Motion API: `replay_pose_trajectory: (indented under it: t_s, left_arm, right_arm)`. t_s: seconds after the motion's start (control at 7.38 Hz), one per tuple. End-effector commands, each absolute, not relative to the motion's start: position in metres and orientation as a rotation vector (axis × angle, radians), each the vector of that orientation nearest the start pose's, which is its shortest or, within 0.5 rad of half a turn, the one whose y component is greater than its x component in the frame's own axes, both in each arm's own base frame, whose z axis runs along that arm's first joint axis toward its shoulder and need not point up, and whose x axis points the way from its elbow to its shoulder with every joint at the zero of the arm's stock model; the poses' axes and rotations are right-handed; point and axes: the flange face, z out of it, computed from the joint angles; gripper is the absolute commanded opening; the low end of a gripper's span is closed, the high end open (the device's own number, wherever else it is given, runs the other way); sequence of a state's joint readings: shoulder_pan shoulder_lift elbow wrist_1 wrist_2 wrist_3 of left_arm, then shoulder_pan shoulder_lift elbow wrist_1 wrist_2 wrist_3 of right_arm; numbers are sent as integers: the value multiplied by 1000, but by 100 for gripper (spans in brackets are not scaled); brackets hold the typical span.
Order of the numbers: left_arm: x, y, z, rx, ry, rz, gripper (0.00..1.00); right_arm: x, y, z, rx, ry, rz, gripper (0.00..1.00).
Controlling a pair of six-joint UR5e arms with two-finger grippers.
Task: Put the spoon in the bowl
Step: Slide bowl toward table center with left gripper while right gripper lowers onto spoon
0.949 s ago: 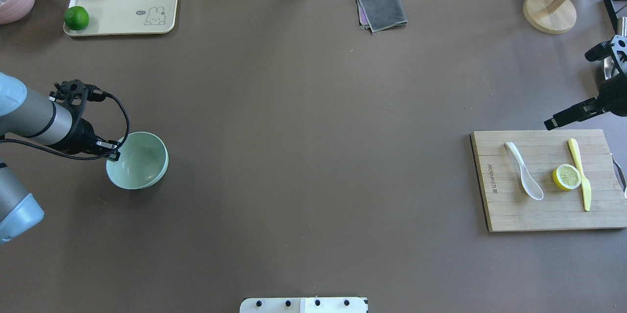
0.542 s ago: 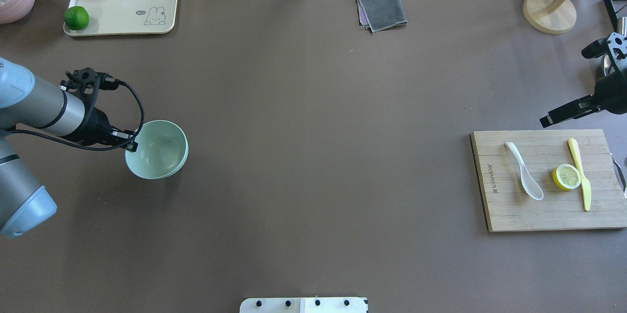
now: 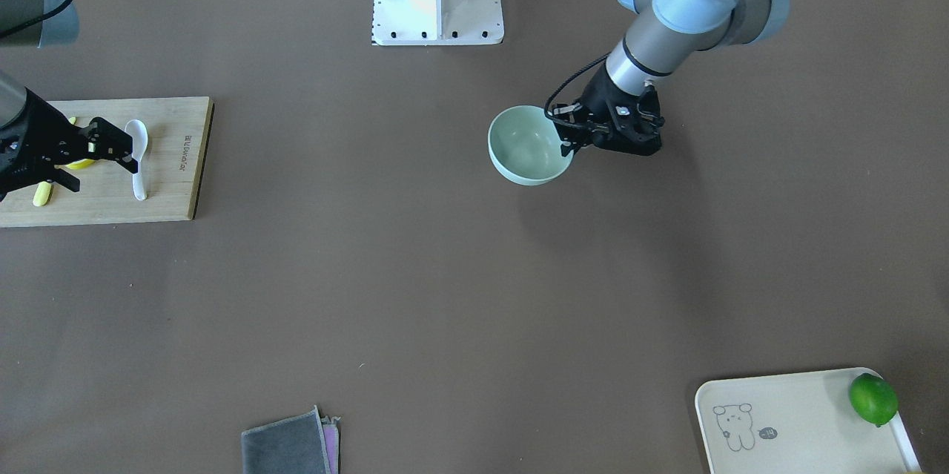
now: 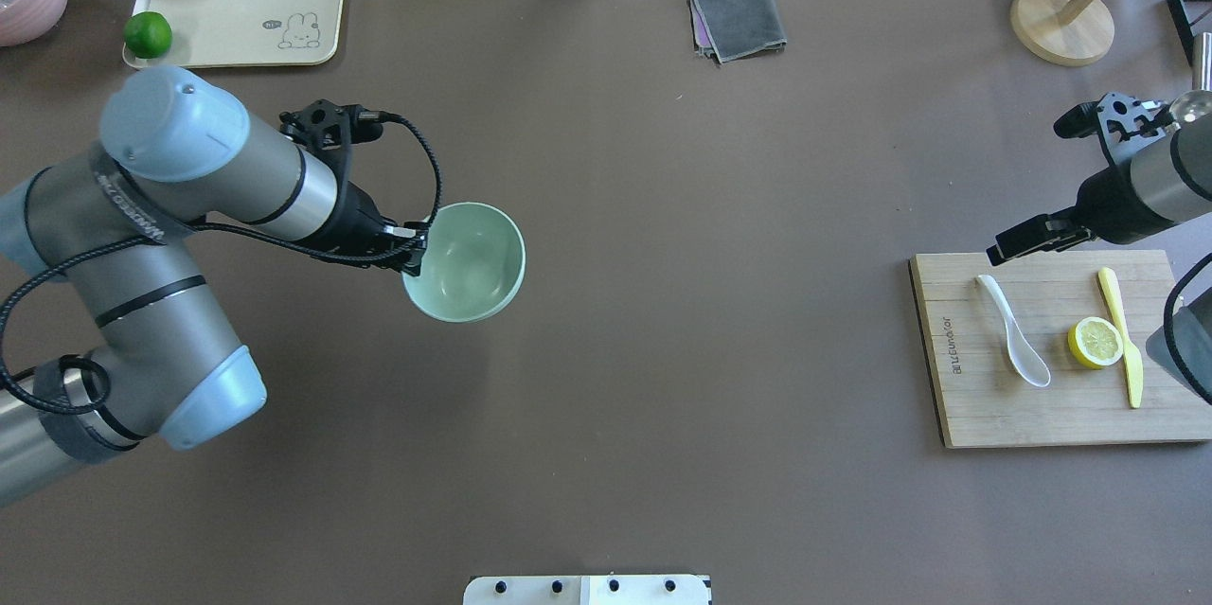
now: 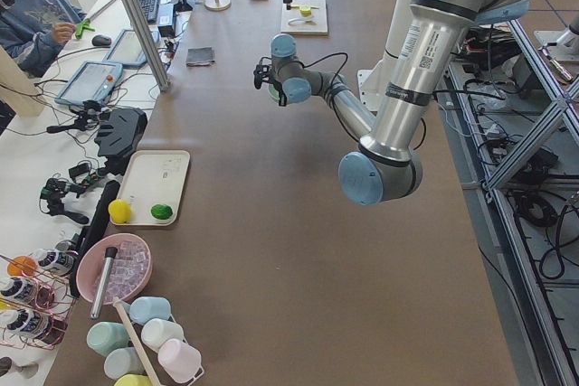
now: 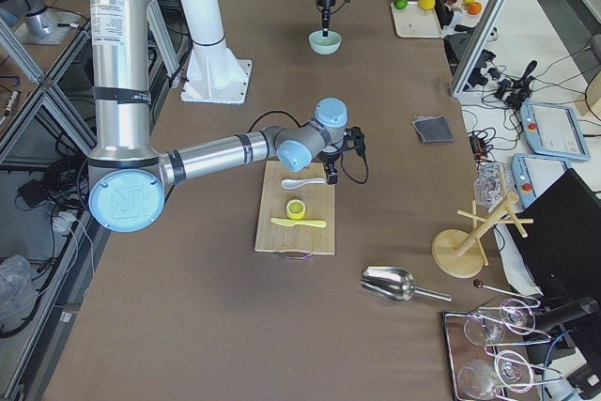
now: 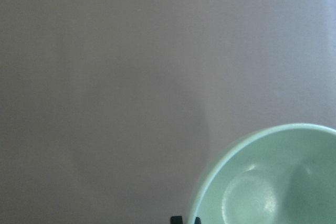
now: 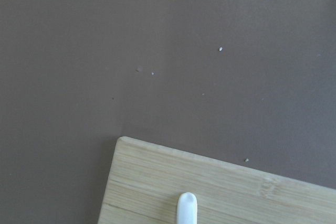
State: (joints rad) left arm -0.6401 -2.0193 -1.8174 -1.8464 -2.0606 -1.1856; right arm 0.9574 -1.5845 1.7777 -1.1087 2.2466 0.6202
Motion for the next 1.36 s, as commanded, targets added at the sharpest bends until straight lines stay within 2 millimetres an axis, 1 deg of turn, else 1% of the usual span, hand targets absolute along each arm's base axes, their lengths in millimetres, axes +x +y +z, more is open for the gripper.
replay_pose_trajectory:
  t_s: [0.0, 0.14, 0.27, 0.41, 0.54, 0.68, 0.81, 0.95, 1.08, 1.22]
  left_arm:
    - [501, -403, 216, 91, 992, 15, 0]
    - [515, -393, 217, 114, 975, 20, 0]
    - [528, -390, 212, 119, 969, 27, 0]
    - [539, -391, 212, 123, 959, 28, 0]
    - [543, -386, 212, 127, 956, 29, 0]
    - [549, -376, 213, 115, 955, 34, 0]
    - [552, -373, 215, 130, 946, 31, 0]
    - [555, -369, 217, 127, 943, 37, 0]
    - [560, -365, 219, 123, 939, 44, 0]
    - [560, -365, 220, 121, 938, 44, 0]
  right_arm:
    - [-264, -435, 526, 119, -845, -258, 100]
    - [-272, -431, 530, 106, -841, -272, 100]
    - [-276, -429, 538, 90, -832, -277, 99]
    - [-277, -428, 544, 81, -826, -276, 96]
    - [-276, -428, 545, 81, -826, -278, 86]
    - [-273, -424, 550, 68, -825, -275, 77]
    - [-272, -423, 547, 67, -830, -276, 64]
    - [-272, -422, 545, 68, -834, -278, 47]
    - [-272, -422, 546, 67, -834, -278, 41]
    - [-272, -422, 546, 65, -833, -277, 38]
